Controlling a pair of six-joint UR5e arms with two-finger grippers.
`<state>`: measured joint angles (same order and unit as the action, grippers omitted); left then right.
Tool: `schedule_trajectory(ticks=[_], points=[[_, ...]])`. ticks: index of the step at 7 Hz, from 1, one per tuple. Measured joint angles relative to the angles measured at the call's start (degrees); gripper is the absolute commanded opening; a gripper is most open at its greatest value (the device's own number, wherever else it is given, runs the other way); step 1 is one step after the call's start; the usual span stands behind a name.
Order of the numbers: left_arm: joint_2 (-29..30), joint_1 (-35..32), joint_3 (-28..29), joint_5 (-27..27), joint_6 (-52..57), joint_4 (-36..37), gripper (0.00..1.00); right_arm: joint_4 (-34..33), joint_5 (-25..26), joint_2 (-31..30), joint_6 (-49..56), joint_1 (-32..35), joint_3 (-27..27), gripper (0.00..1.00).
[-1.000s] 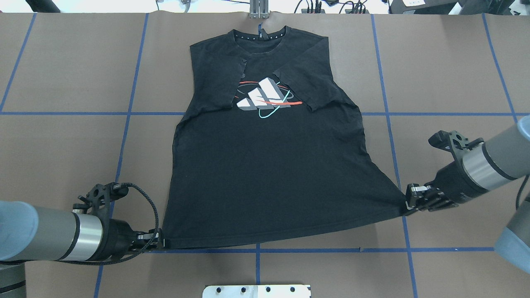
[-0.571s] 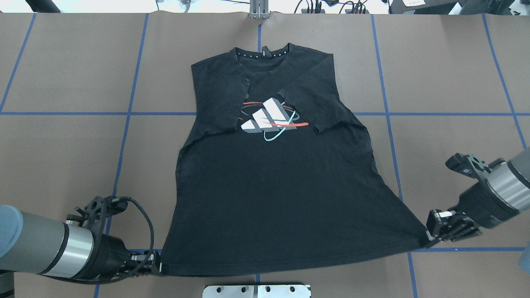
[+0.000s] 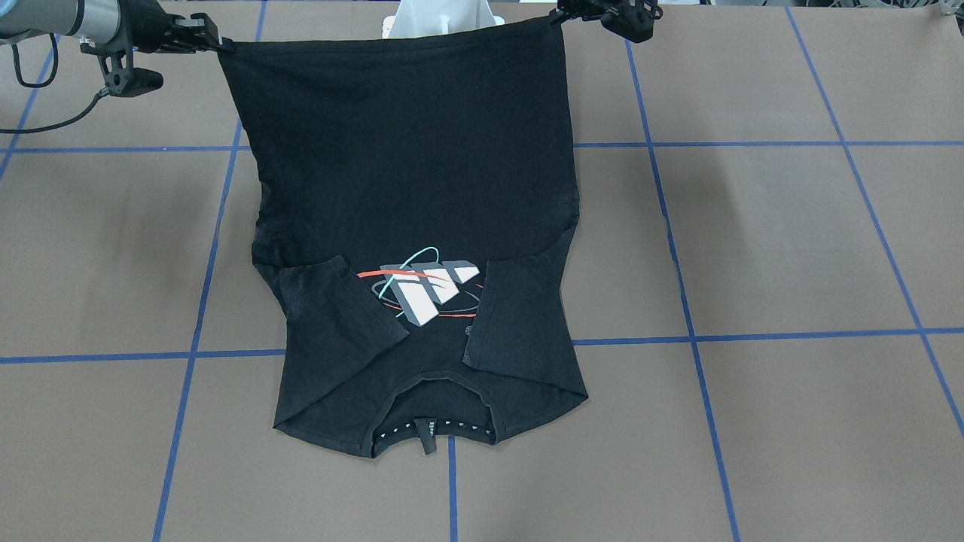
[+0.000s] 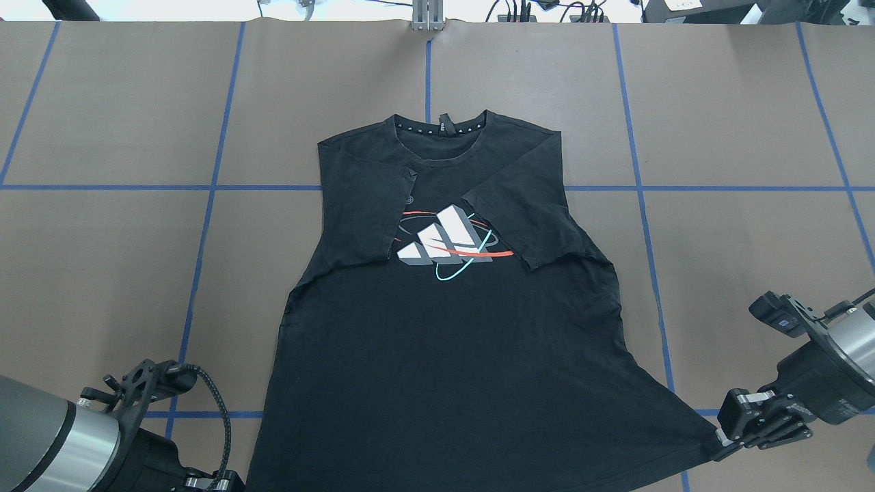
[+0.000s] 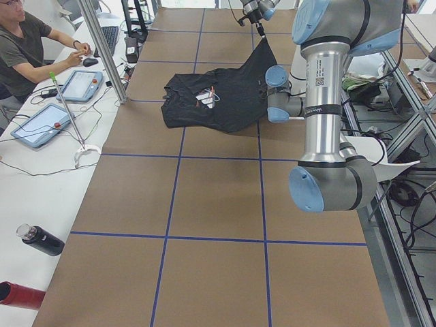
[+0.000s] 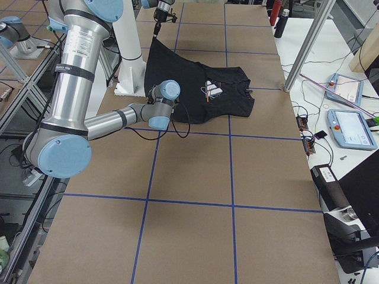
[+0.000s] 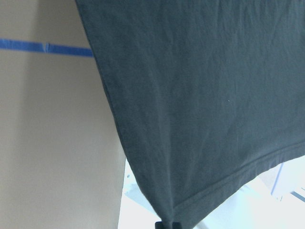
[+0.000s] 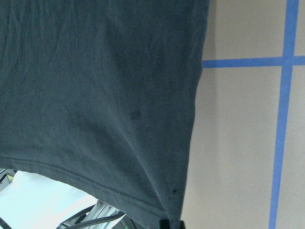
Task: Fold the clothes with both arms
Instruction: 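Lift the hem corners with both grippers and carry them over toward the collar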
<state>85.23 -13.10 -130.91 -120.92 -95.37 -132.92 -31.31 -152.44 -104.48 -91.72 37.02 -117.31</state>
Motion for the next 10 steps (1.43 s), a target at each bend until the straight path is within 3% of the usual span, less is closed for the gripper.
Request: schedule_trajectory(ticks=[3,6,10], points=[[2.4,-9.0,3.4,-0.5,1.0,0.1,0.00,1.4,1.6,9.8,0.2,10.5,7.1,0.00],[12.6,-23.4,10.8,-3.9,6.4,3.6,0.00,1.5,3.1,19.3,0.5,19.2,15.1,0.00],[24.0,-34.4,25.6,-4.7,13.0,7.1,0.00,1.3,12.8,30.9,1.9,20.8,27.3,0.00]])
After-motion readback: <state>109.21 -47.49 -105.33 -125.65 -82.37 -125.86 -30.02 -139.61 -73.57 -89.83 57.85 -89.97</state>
